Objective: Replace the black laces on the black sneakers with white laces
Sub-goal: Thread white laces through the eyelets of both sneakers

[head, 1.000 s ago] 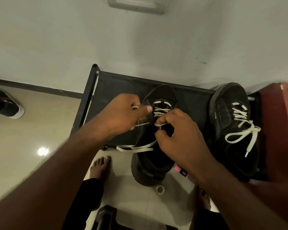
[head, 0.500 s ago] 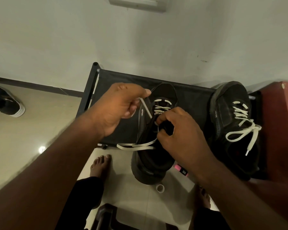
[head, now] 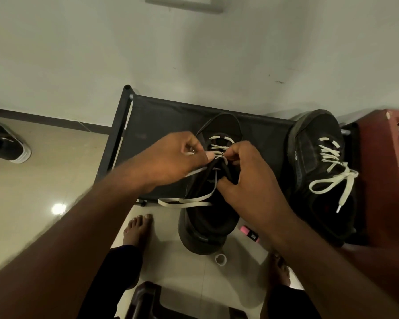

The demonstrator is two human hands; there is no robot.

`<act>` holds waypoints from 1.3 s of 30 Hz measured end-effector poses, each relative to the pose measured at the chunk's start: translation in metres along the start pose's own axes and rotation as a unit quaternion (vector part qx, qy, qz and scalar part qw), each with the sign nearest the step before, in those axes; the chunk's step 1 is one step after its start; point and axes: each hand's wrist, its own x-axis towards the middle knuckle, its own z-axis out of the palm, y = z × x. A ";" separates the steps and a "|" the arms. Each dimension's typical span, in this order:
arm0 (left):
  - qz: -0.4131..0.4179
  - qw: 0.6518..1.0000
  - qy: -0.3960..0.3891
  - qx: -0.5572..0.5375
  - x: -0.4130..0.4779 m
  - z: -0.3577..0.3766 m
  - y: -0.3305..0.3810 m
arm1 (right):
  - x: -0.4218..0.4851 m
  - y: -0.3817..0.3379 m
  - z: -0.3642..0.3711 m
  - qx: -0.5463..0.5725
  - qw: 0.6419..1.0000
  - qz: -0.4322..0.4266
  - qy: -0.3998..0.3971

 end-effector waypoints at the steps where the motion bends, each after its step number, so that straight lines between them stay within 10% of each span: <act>1: 0.005 1.000 -0.028 0.013 -0.001 0.001 0.001 | 0.000 0.001 0.001 0.001 1.000 0.000 0.004; 26: 0.043 0.994 -0.098 -0.011 -0.004 -0.009 -0.001 | 0.006 0.008 0.003 -0.015 1.000 -0.010 0.019; 39: 0.060 0.972 0.221 0.052 -0.001 -0.007 -0.008 | -0.013 -0.012 -0.023 0.032 0.996 -0.078 0.030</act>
